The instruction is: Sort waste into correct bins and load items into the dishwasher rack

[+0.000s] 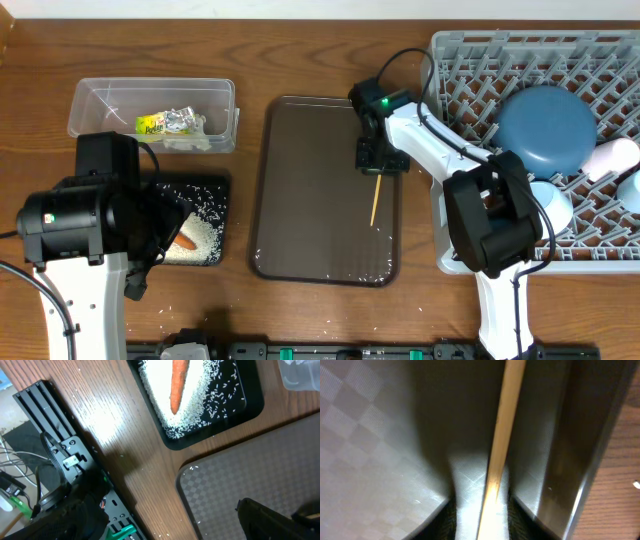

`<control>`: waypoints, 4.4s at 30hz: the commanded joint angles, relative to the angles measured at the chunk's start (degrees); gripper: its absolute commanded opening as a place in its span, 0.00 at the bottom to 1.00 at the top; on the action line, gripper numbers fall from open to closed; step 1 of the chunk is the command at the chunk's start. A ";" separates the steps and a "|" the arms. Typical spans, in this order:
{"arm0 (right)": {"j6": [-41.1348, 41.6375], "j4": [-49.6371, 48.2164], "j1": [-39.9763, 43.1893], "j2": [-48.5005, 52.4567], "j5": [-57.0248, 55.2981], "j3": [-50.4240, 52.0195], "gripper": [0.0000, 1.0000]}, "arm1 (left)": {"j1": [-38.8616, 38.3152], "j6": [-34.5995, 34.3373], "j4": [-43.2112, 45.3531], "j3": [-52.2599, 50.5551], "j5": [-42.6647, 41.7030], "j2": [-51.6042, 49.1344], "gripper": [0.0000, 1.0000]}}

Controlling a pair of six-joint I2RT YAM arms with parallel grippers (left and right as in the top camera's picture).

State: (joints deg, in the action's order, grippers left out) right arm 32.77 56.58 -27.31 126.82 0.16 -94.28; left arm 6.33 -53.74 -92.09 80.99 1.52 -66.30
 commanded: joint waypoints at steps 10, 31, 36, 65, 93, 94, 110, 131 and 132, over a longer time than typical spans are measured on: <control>-8.98 7.54 2.19 -5.35 7.13 -9.16 0.01 | 0.20 0.57 -0.85 -0.15 0.83 -0.02 0.98; -31.36 10.49 22.12 -17.20 3.91 -15.41 0.01 | 0.20 0.57 -0.85 -0.15 0.83 -0.02 0.98; -31.34 10.19 23.17 -13.14 3.72 -15.41 0.01 | 0.20 0.57 -0.85 -0.15 0.83 -0.02 0.98; -17.07 36.54 20.37 -27.61 9.75 -14.73 0.99 | 0.20 0.57 -0.85 -0.15 0.83 -0.02 0.98; -1.95 28.65 -4.44 -57.11 -5.77 16.81 0.99 | 0.20 0.57 -0.85 -0.15 0.83 -0.02 0.98; -1.95 28.65 -4.44 -57.11 -5.77 16.81 0.99 | 0.20 0.57 -0.85 -0.15 0.83 -0.02 0.98; -4.55 13.42 -4.50 -64.39 -4.74 27.26 0.99 | 0.20 0.57 -0.85 -0.15 0.83 -0.02 0.98; -21.20 -36.63 4.55 -122.86 7.85 78.14 0.99 | 0.20 0.57 -0.85 -0.15 0.83 -0.02 0.98; -21.24 -38.10 5.73 -123.93 7.85 79.17 0.99 | 0.20 0.57 -0.85 -0.15 0.83 -0.02 0.98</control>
State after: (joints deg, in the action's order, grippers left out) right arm 14.92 20.73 -24.03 5.72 6.72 -17.78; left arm 6.35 -53.71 -92.12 80.86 1.69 -66.32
